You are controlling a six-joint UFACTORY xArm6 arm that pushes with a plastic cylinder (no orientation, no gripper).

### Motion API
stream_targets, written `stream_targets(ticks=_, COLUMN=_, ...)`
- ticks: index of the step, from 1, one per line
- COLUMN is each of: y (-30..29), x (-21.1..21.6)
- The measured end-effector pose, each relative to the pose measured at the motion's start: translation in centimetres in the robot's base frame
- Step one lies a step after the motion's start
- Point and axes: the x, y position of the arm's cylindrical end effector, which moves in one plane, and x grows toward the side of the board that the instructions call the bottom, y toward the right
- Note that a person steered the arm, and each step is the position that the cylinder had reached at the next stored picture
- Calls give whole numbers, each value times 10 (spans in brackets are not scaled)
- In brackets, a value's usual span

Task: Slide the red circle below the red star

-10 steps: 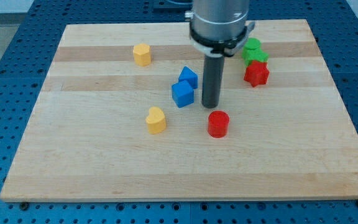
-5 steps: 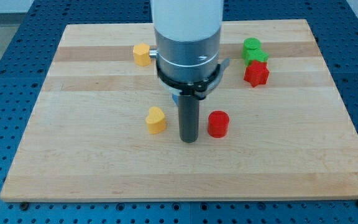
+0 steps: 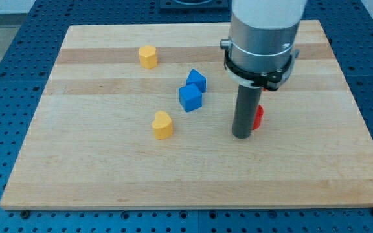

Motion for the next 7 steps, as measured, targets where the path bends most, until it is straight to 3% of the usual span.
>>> stream_targets(ticks=7, y=24, x=-59)
